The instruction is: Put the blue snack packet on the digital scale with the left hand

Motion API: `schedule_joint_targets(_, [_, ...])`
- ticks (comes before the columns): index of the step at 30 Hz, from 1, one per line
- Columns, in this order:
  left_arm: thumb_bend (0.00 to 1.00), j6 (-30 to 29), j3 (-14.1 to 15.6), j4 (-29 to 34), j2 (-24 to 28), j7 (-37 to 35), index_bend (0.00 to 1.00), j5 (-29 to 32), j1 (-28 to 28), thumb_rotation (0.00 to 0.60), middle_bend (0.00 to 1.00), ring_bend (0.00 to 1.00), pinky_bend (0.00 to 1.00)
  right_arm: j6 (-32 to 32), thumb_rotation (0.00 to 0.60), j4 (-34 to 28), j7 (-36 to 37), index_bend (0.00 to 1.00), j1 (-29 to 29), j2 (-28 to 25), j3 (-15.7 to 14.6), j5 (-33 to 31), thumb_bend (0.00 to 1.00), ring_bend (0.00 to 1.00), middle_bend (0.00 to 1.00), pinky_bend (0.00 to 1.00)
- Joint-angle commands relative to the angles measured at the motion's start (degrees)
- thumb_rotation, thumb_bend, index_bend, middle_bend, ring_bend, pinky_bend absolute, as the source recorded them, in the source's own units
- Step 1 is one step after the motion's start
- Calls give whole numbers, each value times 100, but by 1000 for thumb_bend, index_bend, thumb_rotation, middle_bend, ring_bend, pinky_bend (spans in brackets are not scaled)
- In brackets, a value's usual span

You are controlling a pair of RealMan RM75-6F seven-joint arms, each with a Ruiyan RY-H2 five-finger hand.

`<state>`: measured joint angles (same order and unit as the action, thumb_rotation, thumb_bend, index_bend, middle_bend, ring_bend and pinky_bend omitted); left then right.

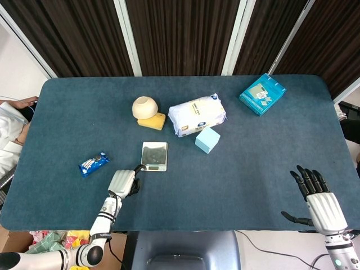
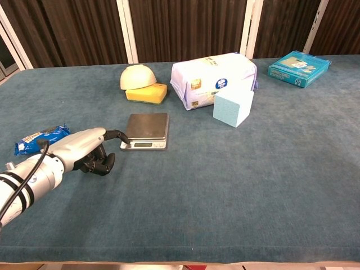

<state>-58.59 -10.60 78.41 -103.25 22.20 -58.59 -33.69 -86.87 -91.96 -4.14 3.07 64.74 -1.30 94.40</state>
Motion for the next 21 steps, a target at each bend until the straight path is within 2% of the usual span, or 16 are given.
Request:
schedule_joint_targets(1, [671,5,10,-7,12,-2,236,16,-3,600,1000,1000,1000,1,457,-3,-2,0,-3,-1,-4,6,160,0,0,0])
schedule_joint_targets(21, [691,30,99,19,103,32,258,73,-30,600,1000,1000,1000,13,457,-10,80,0,-3,-46,-40,86,161,0,0,0])
